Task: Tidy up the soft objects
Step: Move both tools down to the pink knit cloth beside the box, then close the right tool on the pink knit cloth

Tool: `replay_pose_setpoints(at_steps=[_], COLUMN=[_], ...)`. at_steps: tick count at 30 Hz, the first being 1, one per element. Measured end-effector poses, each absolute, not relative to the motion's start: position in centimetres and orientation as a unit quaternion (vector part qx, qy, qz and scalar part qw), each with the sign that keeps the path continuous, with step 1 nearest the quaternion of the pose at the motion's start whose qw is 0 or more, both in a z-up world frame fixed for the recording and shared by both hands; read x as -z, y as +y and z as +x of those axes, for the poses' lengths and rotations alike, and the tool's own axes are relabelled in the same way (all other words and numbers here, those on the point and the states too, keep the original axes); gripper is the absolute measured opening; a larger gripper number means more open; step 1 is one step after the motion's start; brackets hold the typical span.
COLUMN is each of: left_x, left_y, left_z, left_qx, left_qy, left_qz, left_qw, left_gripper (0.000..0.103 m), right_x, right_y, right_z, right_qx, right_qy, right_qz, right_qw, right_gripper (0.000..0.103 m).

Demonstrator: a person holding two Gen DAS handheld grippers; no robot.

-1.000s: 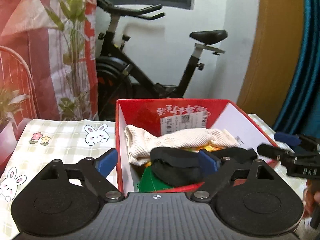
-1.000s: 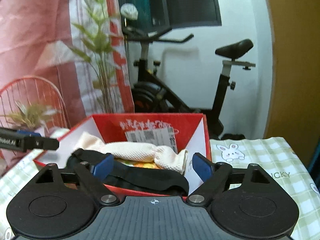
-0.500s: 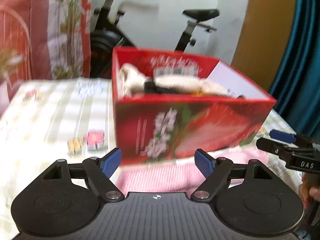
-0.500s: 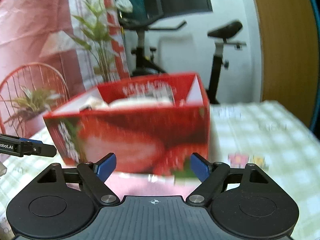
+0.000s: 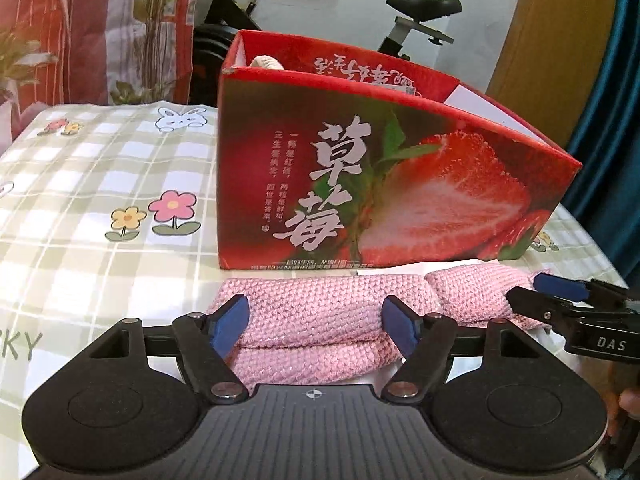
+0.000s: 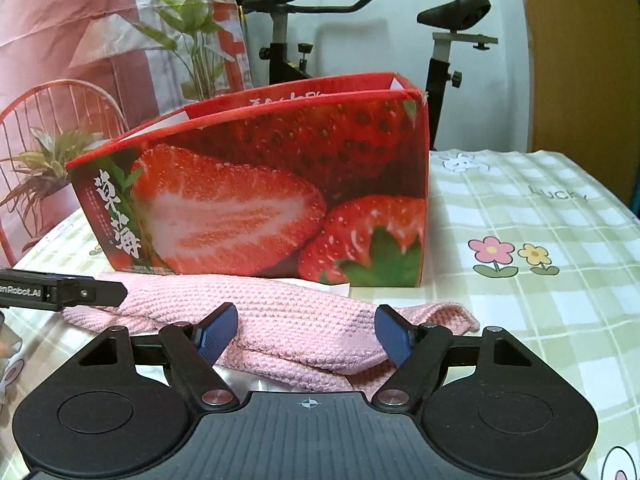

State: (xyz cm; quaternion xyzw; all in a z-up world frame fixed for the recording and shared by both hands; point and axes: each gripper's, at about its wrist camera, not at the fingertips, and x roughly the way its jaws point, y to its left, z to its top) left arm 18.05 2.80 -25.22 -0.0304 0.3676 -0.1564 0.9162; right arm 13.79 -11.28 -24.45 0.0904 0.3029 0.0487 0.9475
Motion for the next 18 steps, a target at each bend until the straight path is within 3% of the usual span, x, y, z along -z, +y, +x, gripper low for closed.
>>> replay_pose_setpoints(at_steps=[9,11,18], left_x=[25.9,25.9,26.0], left_y=[2.3,2.3,2.1], left_z=[16.8,16.6,16.5], left_qx=[0.157,0.158,0.157], left_qy=[0.351,0.350,0.348], left_qz=[-0.012,-0.011,-0.009], left_qw=[0.923,0.923,0.924], left_gripper=[0.076,0.076,0.076], right_x=[24.6,24.6,24.7], right_y=[-11.8,-11.7,-11.8], right_z=[14.2,14.3,14.5], right_qx=[-0.044,-0.032,-0.028], right_qy=[0.312,0.314,0.324], right_qz=[0.101,0.094,0.097], right_qw=[0.944,0.944,0.941], right_gripper=[0.079,0.084,0.085])
